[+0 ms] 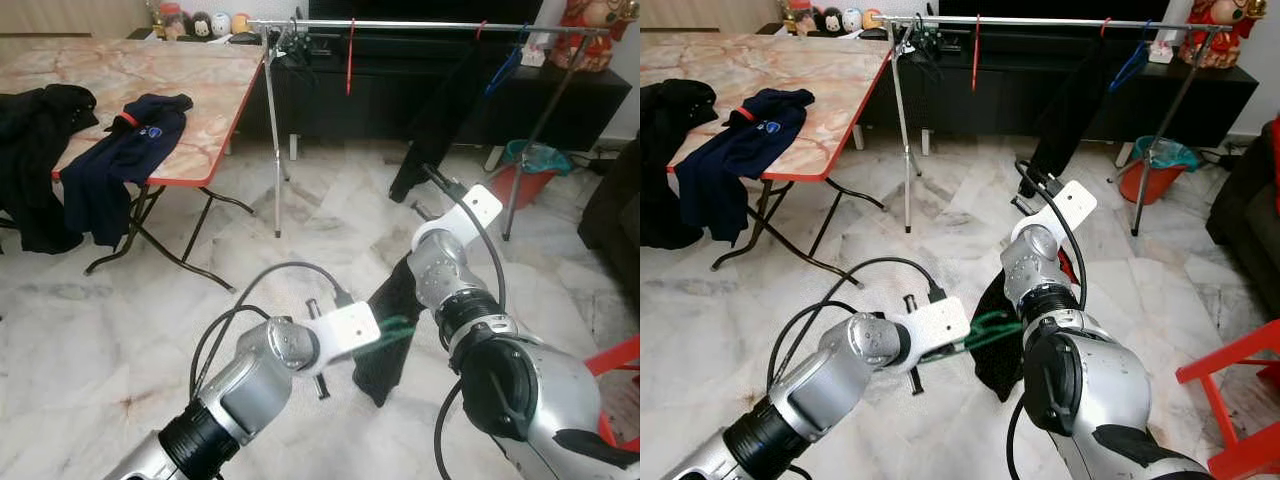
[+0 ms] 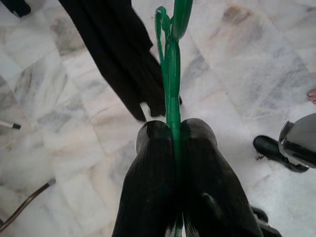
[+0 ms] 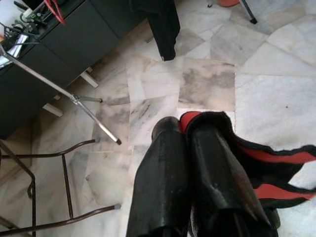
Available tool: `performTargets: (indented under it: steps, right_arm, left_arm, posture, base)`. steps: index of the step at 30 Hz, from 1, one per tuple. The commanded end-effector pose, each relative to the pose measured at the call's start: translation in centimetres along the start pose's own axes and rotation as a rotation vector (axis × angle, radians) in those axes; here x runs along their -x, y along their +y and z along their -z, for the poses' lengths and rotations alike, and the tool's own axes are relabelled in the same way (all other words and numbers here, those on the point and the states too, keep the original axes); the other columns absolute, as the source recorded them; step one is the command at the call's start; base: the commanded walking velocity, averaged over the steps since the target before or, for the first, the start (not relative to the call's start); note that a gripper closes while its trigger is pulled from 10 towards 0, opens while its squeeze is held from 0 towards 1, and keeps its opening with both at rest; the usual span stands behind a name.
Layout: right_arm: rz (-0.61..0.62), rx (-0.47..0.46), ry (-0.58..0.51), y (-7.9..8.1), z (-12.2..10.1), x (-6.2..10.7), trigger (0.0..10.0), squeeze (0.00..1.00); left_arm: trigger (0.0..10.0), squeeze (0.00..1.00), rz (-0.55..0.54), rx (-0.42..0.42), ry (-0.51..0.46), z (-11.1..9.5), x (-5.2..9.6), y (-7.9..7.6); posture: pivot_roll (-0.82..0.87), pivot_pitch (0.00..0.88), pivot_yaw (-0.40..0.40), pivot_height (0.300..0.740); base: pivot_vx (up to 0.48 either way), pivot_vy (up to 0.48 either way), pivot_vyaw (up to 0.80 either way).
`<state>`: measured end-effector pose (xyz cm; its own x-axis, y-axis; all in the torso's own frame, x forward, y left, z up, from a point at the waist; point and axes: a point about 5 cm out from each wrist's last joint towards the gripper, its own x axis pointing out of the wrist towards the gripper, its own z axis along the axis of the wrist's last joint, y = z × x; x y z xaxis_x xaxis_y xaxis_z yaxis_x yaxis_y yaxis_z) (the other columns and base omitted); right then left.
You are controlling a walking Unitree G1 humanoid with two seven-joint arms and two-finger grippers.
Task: Hang hanger
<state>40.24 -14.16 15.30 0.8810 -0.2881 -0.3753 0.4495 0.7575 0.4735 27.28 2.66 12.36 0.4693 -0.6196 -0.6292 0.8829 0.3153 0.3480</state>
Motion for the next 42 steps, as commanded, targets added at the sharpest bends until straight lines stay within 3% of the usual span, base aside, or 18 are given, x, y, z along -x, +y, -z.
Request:
performTargets:
  steps: [1,12,17,24,29,32,36,42]
  right_arm:
    - [-0.004,-0.007,-0.004,0.2,-0.4,0.0,10.0,0.00]
    - [-0.005,-0.007,0.011,0.2,0.2,0.1,10.0,0.00]
    - [-0.005,-0.006,0.014,0.2,0.3,0.1,10.0,0.00]
    - [-0.005,-0.005,0.020,0.2,0.5,0.1,10.0,0.00]
    - [-0.005,-0.007,0.024,0.2,0.7,0.1,10.0,0.00]
    - [-0.003,-0.011,0.027,0.2,0.8,0.2,10.0,0.00]
    - [0.000,-0.011,0.027,0.1,0.8,0.1,10.0,0.00]
    - [0.002,-0.011,0.032,0.1,1.0,0.2,10.0,0.00]
  left_arm:
    - [10.0,0.00,0.006,0.012,-0.043,-0.8,0.2,0.2]
    - [10.0,0.00,-0.082,0.165,-0.229,-3.6,0.9,1.6]
    - [10.0,0.00,-0.172,0.181,-0.209,-3.2,1.2,2.7]
    - [10.0,0.00,-0.331,0.278,-0.197,-2.7,1.5,4.5]
    - [10.0,0.00,-0.297,0.338,-0.217,-2.5,1.3,4.3]
    - [10.0,0.00,-0.239,0.374,-0.220,-2.3,0.9,3.4]
    - [10.0,0.00,-0.271,0.400,-0.202,-2.1,0.9,3.5]
    - [10.0,0.00,-0.365,0.497,-0.096,-0.4,1.0,4.4]
  posture:
    - [0.18,0.000,-0.065,0.740]
    - [0.18,0.000,-0.064,0.740]
    - [0.18,0.000,-0.064,0.740]
    - [0.18,0.000,-0.066,0.740]
    - [0.19,0.000,-0.068,0.740]
    - [0.18,0.000,-0.068,0.740]
    - [0.18,0.000,-0.069,0.740]
    - [0.19,0.000,-0.070,0.740]
  base:
    - [0.000,0.000,0.00]
    - [0.000,0.000,0.00]
    - [0.000,0.000,0.00]
    - [0.000,0.000,0.00]
    - [0.000,0.000,0.00]
    - [0.000,0.000,0.00]
    - [0.000,0.000,0.00]
    - [0.000,0.000,0.00]
